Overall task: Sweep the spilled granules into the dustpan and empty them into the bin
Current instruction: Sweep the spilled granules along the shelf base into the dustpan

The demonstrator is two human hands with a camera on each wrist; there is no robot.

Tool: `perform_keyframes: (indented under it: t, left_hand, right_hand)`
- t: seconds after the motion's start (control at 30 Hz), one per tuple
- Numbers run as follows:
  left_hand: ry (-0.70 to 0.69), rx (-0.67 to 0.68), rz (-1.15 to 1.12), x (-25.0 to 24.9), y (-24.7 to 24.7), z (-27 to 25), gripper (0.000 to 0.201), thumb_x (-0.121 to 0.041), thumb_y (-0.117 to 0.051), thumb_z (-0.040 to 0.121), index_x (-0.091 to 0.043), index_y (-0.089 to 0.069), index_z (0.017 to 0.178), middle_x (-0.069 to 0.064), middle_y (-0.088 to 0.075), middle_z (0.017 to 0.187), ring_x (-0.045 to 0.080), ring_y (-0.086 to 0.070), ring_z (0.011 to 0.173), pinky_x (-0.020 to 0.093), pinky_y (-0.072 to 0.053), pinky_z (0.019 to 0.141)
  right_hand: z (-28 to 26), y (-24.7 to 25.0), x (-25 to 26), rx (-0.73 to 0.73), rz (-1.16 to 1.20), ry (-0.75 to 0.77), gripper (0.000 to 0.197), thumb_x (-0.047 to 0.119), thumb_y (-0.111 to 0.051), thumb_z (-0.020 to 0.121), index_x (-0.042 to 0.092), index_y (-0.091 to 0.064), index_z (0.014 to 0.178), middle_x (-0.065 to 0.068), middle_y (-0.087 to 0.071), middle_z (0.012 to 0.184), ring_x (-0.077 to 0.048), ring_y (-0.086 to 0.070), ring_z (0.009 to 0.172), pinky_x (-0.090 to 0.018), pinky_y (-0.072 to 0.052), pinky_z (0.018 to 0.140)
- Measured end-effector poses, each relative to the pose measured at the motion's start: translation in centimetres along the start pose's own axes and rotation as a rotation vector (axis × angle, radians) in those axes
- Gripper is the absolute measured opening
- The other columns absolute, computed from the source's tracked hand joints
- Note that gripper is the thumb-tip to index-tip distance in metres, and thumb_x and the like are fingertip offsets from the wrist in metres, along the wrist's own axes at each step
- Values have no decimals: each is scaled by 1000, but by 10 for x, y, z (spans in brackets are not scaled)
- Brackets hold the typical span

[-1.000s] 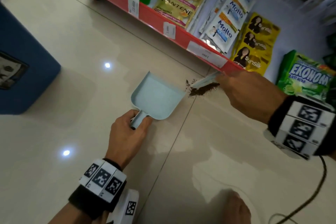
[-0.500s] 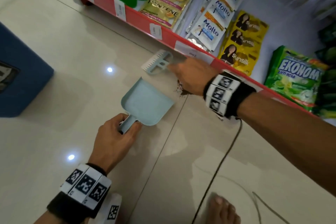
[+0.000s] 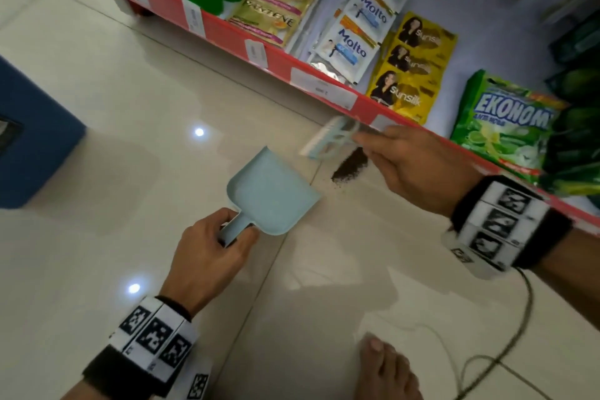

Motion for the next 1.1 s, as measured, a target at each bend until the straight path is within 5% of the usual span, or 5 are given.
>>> perform_keyframes:
  t: [0.17, 0.43, 0.67, 0.9, 1.1]
  left_hand:
    - [-12, -2, 42, -11, -4, -6, 23, -36, -68, 86, -20, -60, 71, -5, -49, 48, 8, -40, 41, 16, -29, 40]
    - [-42, 16, 38, -24, -15, -19, 22, -37, -68, 84, -22, -60, 71, -3, -48, 48, 8, -39, 40, 17, -29, 42]
    - [-53, 82, 34, -37, -41, -8, 30, -30, -68, 86, -23, -51, 63, -11, -45, 43, 8, -38, 39, 14, -33, 42]
    - [-49, 107, 91, -38, -40, -7, 27, -30, -67, 87, -19, -54, 67, -10, -48, 44, 7, -41, 39, 23, -30, 44]
    - [2, 76, 69, -28, -27, -16, 34, -47, -66, 80, -17, -57, 69, -9, -48, 43, 8, -42, 40, 26, -31, 46]
  right_hand:
    - [38, -29, 11, 67, -185, -120, 50, 6, -50, 94, 13, -42, 142, -19, -64, 105, -38, -64, 86, -38, -46, 66]
    - [-18, -49, -37, 411, -344, -273, 28, 15, -39, 100, 6, -64, 108, -15, -66, 108, -33, -63, 100, -39, -48, 79]
    - [-83, -11, -50, 176, -173, -343, 27, 17, -39, 98, 13, -56, 118, -12, -69, 97, -34, -63, 81, -41, -50, 69]
    - [-32, -11, -8, -62, 13, -193, 39, 9, -45, 98, 10, -52, 137, -13, -66, 121, -33, -65, 97, -32, -48, 71]
    - [1, -36, -14, 123, -83, -177, 33, 13, -43, 98, 15, -59, 127, -12, -67, 113, -29, -59, 84, -26, -32, 65]
Point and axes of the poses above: each hand's wrist, its own z-axis towards the middle knuckle, its own y-axis out of the back of the hand, x = y × z, the point moved 5 cm from there along z, towards the middle knuckle
